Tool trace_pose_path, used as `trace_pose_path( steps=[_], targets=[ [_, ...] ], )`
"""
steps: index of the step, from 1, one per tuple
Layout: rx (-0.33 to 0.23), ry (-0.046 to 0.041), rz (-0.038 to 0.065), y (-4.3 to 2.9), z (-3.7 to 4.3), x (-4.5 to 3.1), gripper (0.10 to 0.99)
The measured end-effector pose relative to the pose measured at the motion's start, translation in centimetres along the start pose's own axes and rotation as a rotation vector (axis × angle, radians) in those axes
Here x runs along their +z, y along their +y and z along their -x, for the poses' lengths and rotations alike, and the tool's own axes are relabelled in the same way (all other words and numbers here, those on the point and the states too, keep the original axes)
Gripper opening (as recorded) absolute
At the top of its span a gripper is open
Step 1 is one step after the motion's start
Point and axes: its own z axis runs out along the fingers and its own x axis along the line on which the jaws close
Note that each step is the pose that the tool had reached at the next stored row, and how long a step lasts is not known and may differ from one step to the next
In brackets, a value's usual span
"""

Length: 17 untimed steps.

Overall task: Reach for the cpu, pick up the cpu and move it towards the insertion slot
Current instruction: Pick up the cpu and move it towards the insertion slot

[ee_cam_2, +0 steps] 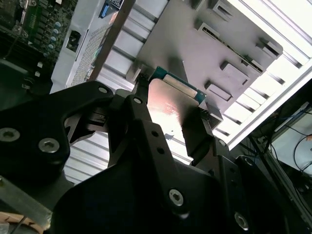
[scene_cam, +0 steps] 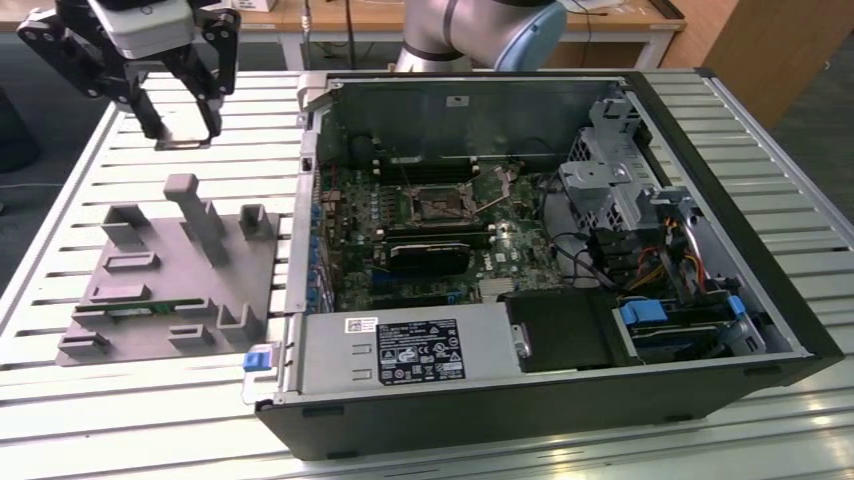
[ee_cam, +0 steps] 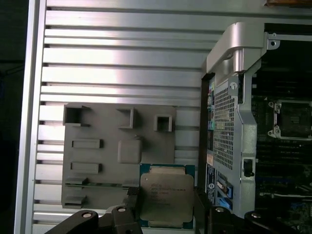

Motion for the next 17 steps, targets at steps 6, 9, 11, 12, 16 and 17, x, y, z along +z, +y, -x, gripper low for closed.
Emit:
trace_pose_path(
  steps=[6, 9, 11, 12, 16, 17],
  targets=[
    [0.0, 0.0, 0.0, -0.02, 0.84, -0.01, 0.529],
    [0.0, -0.0001, 0.0, -0.02, 1.26, -0.01, 0.529],
    [0.0, 0.0, 0.0, -0.03, 1.53, -0.02, 0.529],
    [0.0, 0.0, 0.0, -0.03, 1.66, -0.02, 0.529],
    [0.0, 0.0, 0.0, -0.04, 2.18, -0.02, 0.529],
    [0.0, 0.0, 0.0, -0.04, 2.32, -0.02, 0.529]
  ],
)
